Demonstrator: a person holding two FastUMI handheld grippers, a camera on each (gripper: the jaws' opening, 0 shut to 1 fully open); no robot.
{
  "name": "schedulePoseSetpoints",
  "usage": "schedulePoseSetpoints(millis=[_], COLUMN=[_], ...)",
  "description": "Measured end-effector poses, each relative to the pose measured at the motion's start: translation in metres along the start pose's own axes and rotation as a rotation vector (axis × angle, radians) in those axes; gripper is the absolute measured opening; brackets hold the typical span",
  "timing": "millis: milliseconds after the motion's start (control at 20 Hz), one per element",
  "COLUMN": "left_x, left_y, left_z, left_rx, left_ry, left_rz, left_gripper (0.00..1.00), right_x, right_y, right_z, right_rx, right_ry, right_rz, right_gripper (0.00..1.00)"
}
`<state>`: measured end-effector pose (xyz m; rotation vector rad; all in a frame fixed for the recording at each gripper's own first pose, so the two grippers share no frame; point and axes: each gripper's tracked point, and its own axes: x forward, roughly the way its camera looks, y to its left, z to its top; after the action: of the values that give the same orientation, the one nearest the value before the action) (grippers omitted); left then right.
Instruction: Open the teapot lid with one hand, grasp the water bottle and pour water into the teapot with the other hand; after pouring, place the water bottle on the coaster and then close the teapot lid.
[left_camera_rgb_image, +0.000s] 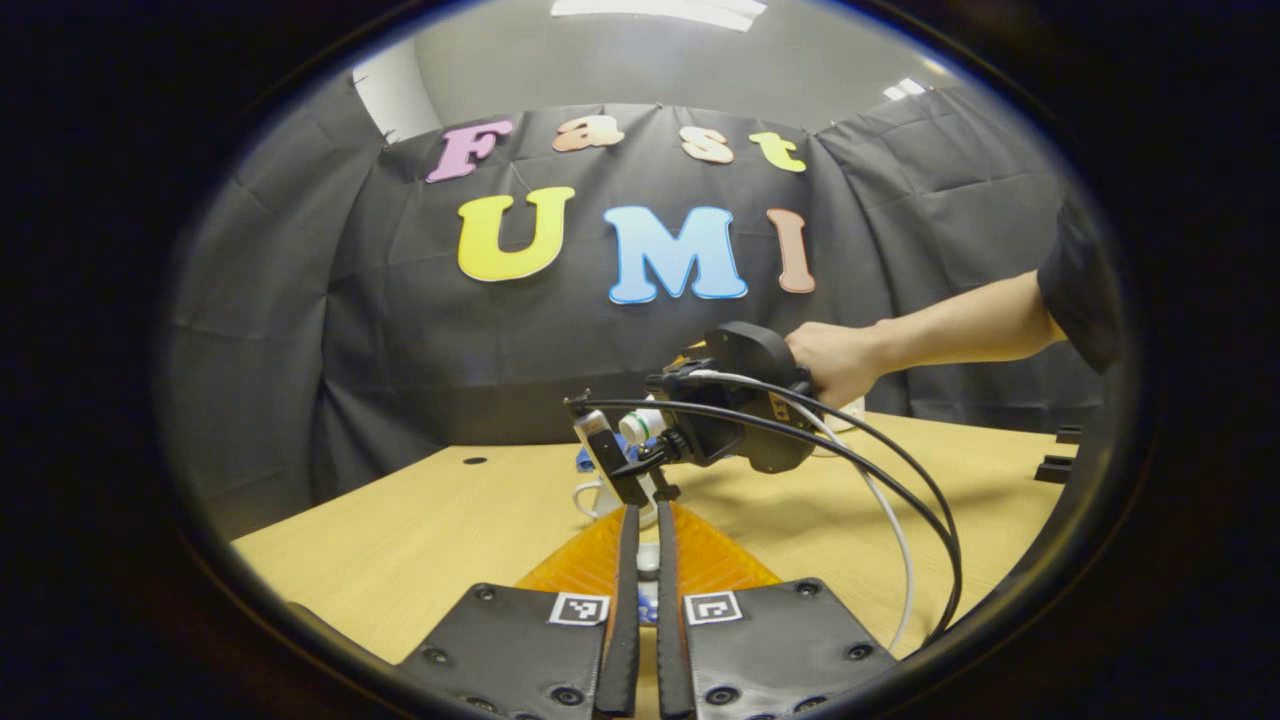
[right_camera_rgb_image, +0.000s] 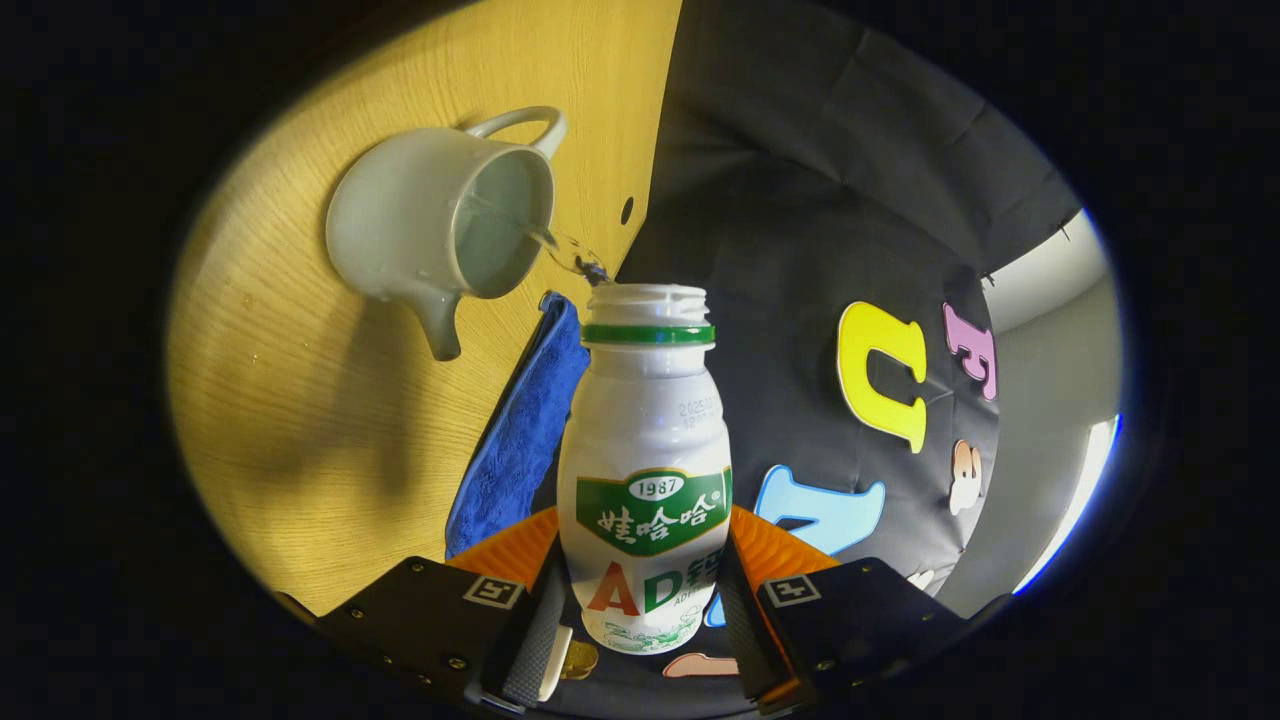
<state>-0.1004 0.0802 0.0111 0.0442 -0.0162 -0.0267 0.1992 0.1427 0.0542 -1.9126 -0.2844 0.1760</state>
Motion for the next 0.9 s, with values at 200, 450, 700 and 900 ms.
schedulePoseSetpoints(millis=[200,450,700,900], left_x=[-0.001,-0.002,-0.005,-0.004], left_y=[0.000,0.001,0.004,0.005], left_z=[0.001,0.003,0.001,-0.001], left_rx=[0.001,0.003,0.004,0.001], left_ry=[-0.003,-0.006,-0.004,-0.001], left_rz=[0.002,0.009,0.019,0.026], left_gripper=[0.14,0.14,0.13,0.18], right_x=[-0.001,0.000,0.000,0.002], right_y=[-0.006,-0.015,-0.018,-0.022], right_z=[0.003,0.007,0.011,0.019], right_rx=[-0.024,-0.065,-0.111,-0.163], right_ry=[-0.009,-0.022,-0.034,-0.058], right_rz=[-0.013,-0.037,-0.052,-0.072], right_gripper=[0.72,0.72,0.72,0.72])
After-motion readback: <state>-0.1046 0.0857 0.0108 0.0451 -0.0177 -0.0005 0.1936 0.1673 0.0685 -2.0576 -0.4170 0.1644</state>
